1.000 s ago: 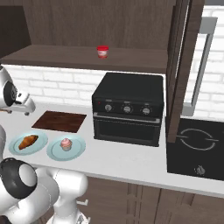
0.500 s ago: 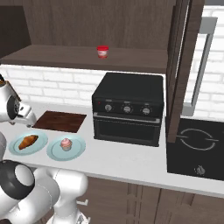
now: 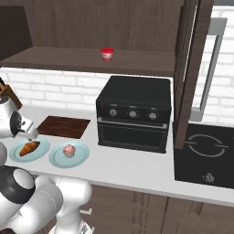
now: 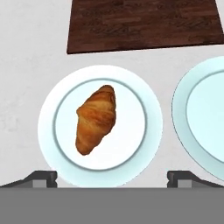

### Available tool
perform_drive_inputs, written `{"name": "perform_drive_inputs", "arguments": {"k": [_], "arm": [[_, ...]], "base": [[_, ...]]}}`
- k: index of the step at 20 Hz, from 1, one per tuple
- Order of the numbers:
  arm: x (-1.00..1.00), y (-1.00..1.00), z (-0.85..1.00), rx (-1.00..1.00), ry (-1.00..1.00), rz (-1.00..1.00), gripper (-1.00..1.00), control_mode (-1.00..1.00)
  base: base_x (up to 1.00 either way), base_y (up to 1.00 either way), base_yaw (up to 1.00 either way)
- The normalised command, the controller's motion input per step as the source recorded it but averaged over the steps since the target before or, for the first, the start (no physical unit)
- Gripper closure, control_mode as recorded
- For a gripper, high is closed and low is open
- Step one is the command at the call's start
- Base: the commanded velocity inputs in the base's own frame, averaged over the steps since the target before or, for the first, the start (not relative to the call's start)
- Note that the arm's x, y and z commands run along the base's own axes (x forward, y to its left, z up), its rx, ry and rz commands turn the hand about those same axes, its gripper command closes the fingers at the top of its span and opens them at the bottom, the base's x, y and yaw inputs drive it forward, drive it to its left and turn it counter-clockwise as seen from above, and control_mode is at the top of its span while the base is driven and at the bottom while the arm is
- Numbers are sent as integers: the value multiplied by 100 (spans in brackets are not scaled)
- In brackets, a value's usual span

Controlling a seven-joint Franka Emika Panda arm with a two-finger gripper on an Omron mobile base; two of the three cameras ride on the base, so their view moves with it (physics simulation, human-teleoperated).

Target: From the different types of pastries on the counter, select a croissant and place it on the cutting board. Then retrieve a jar of jam from the cabinet and place it alongside the croissant on the cutting board.

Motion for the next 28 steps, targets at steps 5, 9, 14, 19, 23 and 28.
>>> {"name": "perform_drive_inputs", "arguments": {"k": [5,9,14,19,23,28], "arm": [[22,0,-29,9,5,0,-100,-100],[24,5,-19,3,5,0,-100,-100],[20,15,-26,0,8,0,-100,-100],[17,15,-11,0,3,0,-100,-100],[9,5,-1,0,0,-1,-100,-100],[3,8,-26,-3,1,-1,-100,-100]], "base": [[0,0,0],[0,0,0],[0,0,0],[0,0,0],[0,0,0],[0,0,0]]}}
